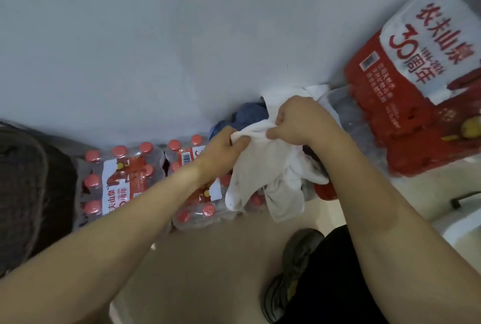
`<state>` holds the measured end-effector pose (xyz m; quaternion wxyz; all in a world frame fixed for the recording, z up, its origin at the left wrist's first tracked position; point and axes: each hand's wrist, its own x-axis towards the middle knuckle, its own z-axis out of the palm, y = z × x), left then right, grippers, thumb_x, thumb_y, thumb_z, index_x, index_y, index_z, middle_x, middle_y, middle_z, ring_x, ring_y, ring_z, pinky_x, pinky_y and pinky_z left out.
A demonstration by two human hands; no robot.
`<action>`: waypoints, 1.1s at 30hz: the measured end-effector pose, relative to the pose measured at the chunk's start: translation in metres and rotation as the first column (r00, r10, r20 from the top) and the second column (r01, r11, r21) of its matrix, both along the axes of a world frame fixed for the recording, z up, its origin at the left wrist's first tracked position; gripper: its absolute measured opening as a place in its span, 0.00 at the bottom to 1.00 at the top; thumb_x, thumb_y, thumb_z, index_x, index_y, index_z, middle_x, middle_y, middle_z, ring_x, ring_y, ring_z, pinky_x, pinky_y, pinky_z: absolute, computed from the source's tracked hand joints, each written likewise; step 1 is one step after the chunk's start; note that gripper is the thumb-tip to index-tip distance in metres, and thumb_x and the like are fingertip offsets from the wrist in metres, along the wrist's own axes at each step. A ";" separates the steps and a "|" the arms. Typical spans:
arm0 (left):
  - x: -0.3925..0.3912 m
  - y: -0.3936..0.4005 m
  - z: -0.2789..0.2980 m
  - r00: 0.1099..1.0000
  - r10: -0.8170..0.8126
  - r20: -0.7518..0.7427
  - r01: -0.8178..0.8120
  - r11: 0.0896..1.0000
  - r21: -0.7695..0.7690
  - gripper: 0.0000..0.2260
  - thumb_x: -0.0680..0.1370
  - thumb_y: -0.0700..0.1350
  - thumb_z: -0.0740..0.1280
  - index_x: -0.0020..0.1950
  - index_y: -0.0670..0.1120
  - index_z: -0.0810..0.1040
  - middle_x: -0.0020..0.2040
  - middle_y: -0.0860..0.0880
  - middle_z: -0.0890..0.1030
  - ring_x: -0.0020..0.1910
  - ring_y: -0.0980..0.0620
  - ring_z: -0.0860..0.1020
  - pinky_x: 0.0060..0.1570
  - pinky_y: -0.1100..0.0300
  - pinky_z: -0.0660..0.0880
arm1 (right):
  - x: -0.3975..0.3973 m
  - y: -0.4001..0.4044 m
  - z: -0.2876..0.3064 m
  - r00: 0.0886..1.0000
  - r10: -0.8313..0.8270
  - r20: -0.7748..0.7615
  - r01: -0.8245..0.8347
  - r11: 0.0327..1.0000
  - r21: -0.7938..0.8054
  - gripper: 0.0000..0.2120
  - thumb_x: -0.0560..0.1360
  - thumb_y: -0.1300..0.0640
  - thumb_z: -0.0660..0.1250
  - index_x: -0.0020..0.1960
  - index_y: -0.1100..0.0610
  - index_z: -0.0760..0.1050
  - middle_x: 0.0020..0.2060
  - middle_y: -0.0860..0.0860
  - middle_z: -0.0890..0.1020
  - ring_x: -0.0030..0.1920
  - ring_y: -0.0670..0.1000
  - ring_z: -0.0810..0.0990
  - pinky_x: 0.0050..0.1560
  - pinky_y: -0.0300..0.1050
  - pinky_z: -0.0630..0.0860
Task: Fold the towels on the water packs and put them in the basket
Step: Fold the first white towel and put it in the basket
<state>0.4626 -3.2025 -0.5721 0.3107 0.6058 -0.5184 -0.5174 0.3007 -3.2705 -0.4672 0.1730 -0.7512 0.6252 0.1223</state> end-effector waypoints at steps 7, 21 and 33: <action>0.069 0.031 0.074 0.960 0.238 -0.144 -0.241 0.970 -0.003 0.10 0.80 0.50 0.66 0.55 0.44 0.75 0.46 0.44 0.82 0.41 0.46 0.80 0.41 0.52 0.77 | 0.022 0.049 0.012 0.750 -0.032 0.660 -0.057 0.992 0.112 0.21 0.74 0.40 0.69 0.40 0.59 0.74 0.28 0.44 0.72 0.28 0.42 0.68 0.33 0.40 0.66; 0.136 0.104 0.123 0.949 0.254 0.186 -0.250 0.967 -0.047 0.09 0.79 0.50 0.66 0.53 0.45 0.74 0.34 0.52 0.84 0.28 0.57 0.80 0.26 0.66 0.74 | 0.051 0.088 -0.008 0.729 0.107 0.676 -0.442 0.828 0.345 0.09 0.72 0.41 0.72 0.43 0.47 0.83 0.37 0.48 0.83 0.37 0.41 0.76 0.38 0.39 0.72; 0.208 0.101 0.146 0.739 0.564 0.368 -0.451 0.820 -0.352 0.09 0.79 0.53 0.63 0.53 0.49 0.72 0.34 0.54 0.74 0.31 0.58 0.73 0.29 0.60 0.66 | 0.074 0.078 0.014 0.535 -0.070 0.842 -0.417 0.845 0.335 0.16 0.70 0.54 0.76 0.55 0.54 0.79 0.28 0.55 0.79 0.34 0.52 0.83 0.45 0.52 0.81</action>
